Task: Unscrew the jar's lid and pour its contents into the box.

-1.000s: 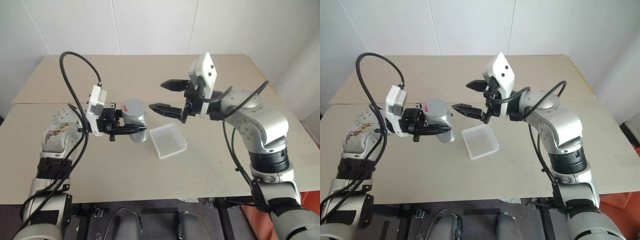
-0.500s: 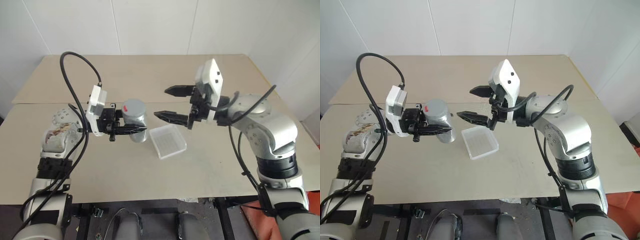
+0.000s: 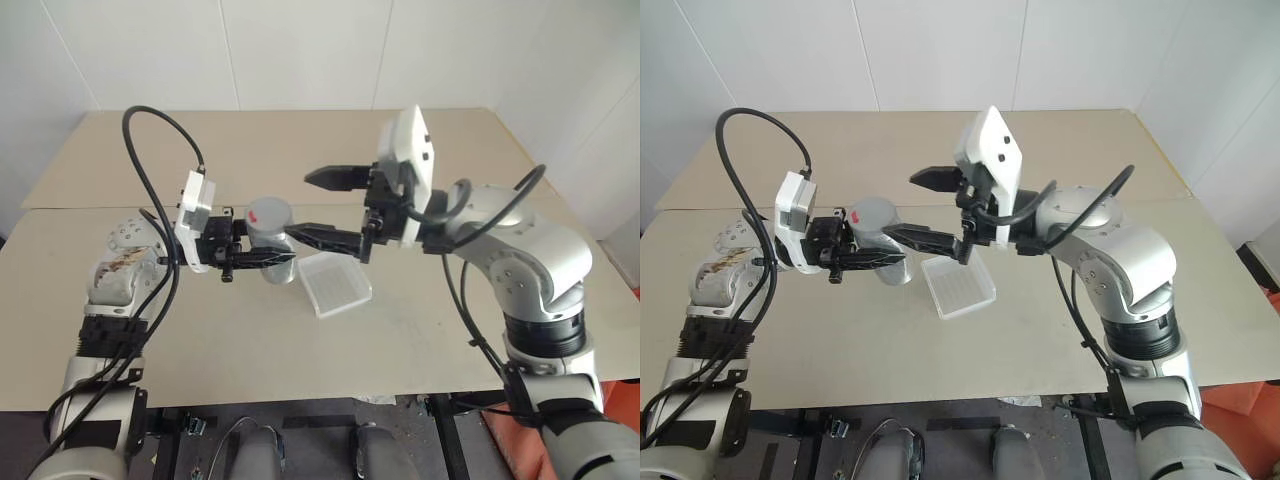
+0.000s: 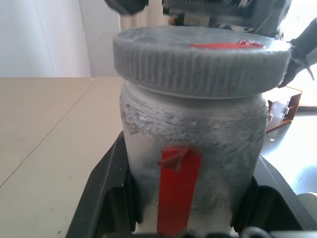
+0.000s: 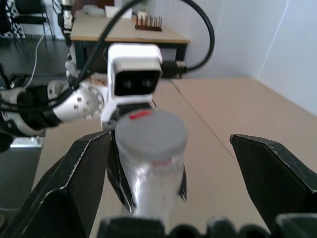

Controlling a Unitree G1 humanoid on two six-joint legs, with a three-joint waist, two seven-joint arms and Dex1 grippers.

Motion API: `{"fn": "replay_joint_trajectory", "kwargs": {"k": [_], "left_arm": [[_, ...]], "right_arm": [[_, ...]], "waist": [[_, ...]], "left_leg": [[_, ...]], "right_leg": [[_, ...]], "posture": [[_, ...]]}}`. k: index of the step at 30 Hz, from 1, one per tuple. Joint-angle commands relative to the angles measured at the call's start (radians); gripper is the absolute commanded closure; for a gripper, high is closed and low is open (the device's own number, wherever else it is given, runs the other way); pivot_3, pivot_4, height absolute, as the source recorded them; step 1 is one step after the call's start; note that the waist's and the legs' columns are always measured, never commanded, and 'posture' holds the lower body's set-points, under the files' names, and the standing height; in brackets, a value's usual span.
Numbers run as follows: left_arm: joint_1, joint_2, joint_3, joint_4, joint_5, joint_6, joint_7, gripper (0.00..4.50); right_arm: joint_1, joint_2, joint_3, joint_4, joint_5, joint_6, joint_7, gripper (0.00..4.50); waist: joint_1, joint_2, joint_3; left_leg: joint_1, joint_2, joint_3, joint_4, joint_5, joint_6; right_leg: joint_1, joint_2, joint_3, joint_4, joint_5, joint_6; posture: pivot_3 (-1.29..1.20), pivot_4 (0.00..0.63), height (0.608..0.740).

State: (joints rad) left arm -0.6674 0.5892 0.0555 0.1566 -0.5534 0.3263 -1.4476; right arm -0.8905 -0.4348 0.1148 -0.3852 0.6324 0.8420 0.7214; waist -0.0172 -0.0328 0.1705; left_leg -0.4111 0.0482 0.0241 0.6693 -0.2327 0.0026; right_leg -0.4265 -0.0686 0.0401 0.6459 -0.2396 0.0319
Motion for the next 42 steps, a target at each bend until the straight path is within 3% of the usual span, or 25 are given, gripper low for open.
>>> {"fn": "replay_joint_trajectory", "kwargs": {"k": [1,30,36,42], "left_arm": [[-0.028,0.001,0.009,-0.012,-0.012,-0.02,-0.004,2.58],[-0.029,0.013,0.005,-0.014,-0.008,-0.029,-0.005,2.58],[-0.01,0.016,-0.004,-0.028,-0.01,-0.02,-0.011,2.58],[0.011,0.015,-0.013,-0.04,-0.012,-0.01,-0.011,2.58]], "right_arm": [[-0.04,0.03,0.004,-0.03,0.013,0.028,-0.039,0.04],[-0.107,0.123,0.09,0.051,-0.052,0.06,-0.082,0.04],[-0.106,0.128,0.08,0.047,-0.06,0.059,-0.087,1.75],[-0.112,0.127,0.055,0.053,-0.052,0.067,-0.09,1.75]], "waist": [[0.001,0.0,0.0],[-0.001,0.0,0.0],[-0.001,0.0,0.0],[0.0,0.0,0.0]], "left_leg": [[0.0,0.0,0.0,0.0,0.0,0.0],[0.0,0.0,0.0,0.0,0.0,0.0],[0.0,0.0,0.0,0.0,0.0,0.0],[0.0,0.0,0.0,0.0,0.0,0.0]], "right_leg": [[0.0,0.0,0.0,0.0,0.0,0.0],[0.0,0.0,0.0,0.001,0.0,0.0],[0.0,0.0,0.0,0.001,0.0,0.0],[0.0,0.0,0.0,0.001,0.0,0.0]], "posture": [[0.0,0.15,0.74],[0.0,0.15,0.74],[0.0,0.15,0.74],[0.0,0.15,0.74]]}}
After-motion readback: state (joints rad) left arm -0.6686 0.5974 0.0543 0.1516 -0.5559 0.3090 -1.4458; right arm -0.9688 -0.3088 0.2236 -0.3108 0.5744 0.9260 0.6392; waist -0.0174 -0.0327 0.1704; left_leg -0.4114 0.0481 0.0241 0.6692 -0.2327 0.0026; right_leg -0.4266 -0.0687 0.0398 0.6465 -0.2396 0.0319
